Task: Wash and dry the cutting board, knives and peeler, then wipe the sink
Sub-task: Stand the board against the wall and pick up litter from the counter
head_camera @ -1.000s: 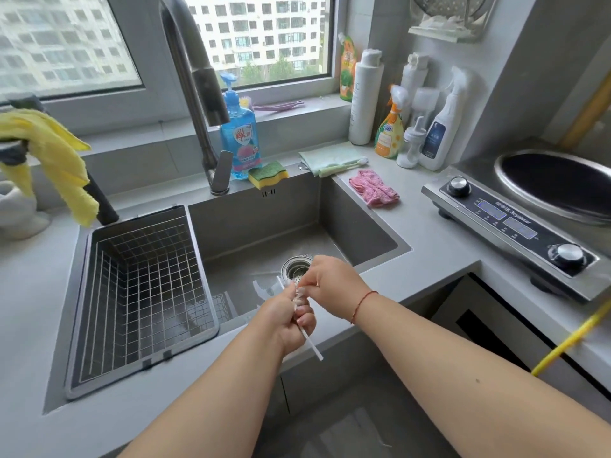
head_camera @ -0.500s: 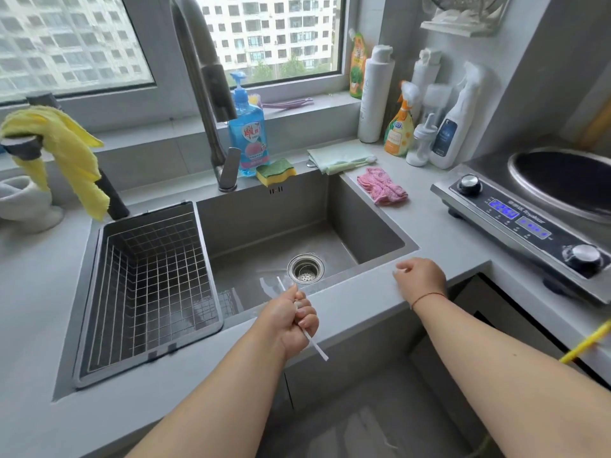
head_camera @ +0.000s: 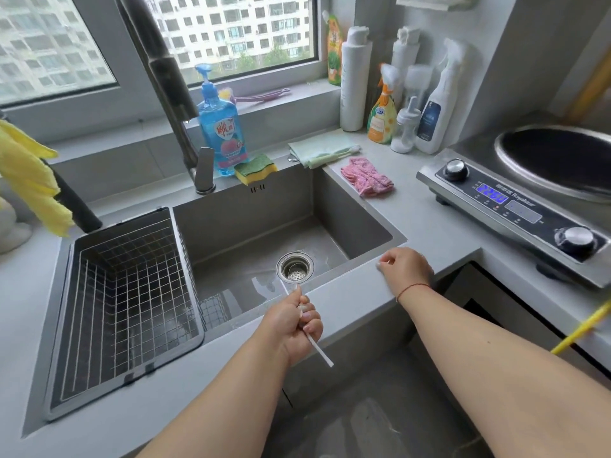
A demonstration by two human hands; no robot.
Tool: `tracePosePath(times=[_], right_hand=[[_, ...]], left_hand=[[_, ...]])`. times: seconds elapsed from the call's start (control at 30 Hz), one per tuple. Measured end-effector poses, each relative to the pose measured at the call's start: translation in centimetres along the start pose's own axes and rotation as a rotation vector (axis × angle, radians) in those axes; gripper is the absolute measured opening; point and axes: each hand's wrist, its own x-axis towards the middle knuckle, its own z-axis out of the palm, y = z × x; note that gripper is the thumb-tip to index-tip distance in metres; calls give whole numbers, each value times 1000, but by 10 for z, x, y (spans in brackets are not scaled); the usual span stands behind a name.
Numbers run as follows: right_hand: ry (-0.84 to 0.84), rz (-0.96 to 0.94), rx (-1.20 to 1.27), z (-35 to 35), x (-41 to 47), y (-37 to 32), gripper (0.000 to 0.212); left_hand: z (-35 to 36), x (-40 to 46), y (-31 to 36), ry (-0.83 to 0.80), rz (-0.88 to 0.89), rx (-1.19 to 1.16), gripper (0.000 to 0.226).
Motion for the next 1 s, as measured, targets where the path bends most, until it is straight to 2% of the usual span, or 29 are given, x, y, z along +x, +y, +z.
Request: tracePosePath(times=[0.1,0.13,0.2,0.27,0.33,0.43,0.63,0.8,0.9,0.97,1.0], right_hand=[[-65,-18,-109,0,3,-1,22],[-93,6,-42,-3,6,-1,26],[-129,89,273,-13,11,3,29],[-123,118,540,-22,6,0,18],[-202,58,629,-29,-9,-17,15],[-350,-125,594,-26,-36,-50,7],[-431,-371,419,-13,-77,-87,17],[-467,-437,425,-12,-90,-109,6],[-500,-531,452,-12,-99,-128,8],[-612,-540,469,-14,-105,-142,15],[-709,-484,521,-13,-108,-149,19]], left_hand=[[2,3,-1,15,-1,9,43],[3,3,-1,19,0,13,43],[5,2,-2,25,4,25,43],[8,1,-3,25,2,39,42],[12,1,-3,21,4,50,42],[19,0,-2,5,15,64,42],[18,-7,7,-11,107,109,37],[7,-25,20,20,211,185,31],[-5,-42,35,26,244,222,37],[-17,-53,46,47,264,228,44],[-25,-59,53,57,277,207,47]])
